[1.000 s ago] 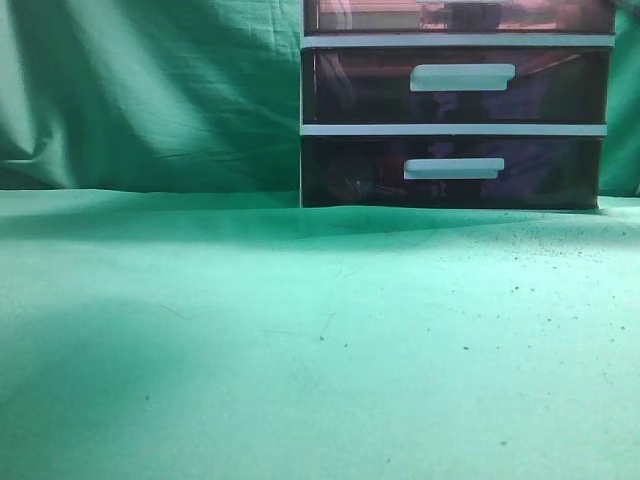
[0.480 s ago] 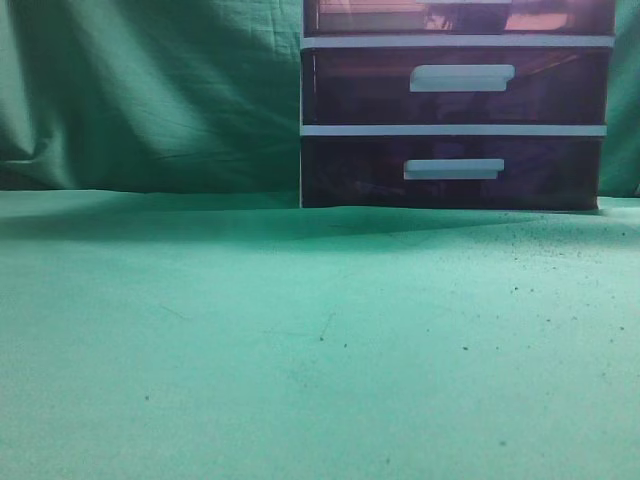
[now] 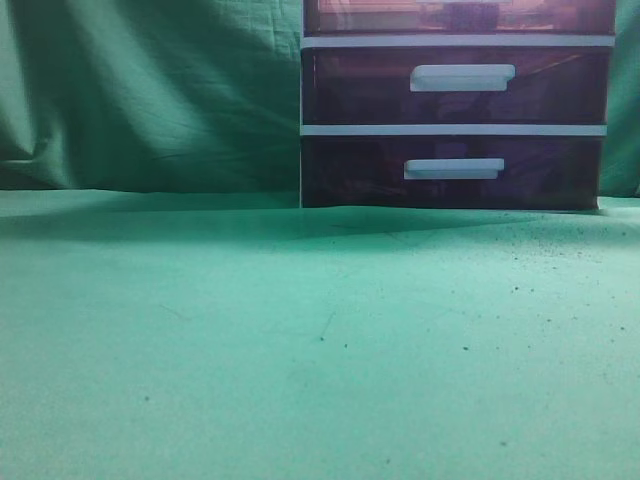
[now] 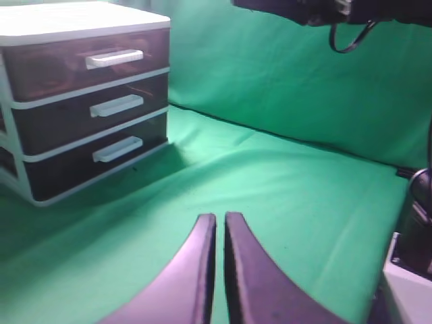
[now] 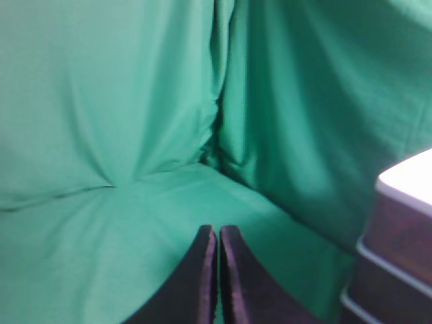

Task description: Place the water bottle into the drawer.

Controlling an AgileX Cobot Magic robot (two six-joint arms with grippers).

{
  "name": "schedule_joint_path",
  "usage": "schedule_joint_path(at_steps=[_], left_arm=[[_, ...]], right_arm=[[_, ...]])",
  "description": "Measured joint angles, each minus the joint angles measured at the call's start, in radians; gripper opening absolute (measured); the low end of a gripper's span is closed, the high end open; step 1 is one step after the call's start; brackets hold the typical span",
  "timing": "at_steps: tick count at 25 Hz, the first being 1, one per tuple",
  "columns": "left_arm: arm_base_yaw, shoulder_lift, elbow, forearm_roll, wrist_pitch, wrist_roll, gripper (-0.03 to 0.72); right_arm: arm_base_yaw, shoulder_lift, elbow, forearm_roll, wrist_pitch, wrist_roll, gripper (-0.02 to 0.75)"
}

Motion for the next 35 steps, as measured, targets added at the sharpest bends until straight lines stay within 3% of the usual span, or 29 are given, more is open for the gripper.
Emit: schedule_joint_path(at_steps=[7, 9, 14, 18, 24, 35], left_arm=[[-0.002, -0.085, 0.095, 0.146, 0.102, 0.0, 0.0], [-0.002, -0.085, 0.109, 0.145, 0.111, 0.0, 0.0], [-0.002, -0.085, 0.183, 0.149, 0.107, -0.003, 0.0], [-0.002, -0.085, 0.281, 0.154, 0.039, -0.072, 0.0], [-0.002, -0.085, 0.385, 0.237, -0.076, -0.172, 0.0], [-0.002, -0.085, 0.424, 0.277, -0.084, -0.186, 0.0]], right_arm=[[0.0, -0.018, 0.014, -0.08, 0.207, 0.171, 0.0], [0.0, -0.018, 0.014, -0.153, 0.282, 0.274, 0.0], [0.0, -0.018, 0.014, -0.466, 0.432, 0.589, 0.0], [0.0, -0.022, 0.014, -0.594, 0.459, 0.711, 0.0], [0.0, -0.043, 0.014, -0.631, 0.457, 0.696, 0.0], [0.0, -0.097, 0.124, -0.638, 0.377, 0.599, 0.0]])
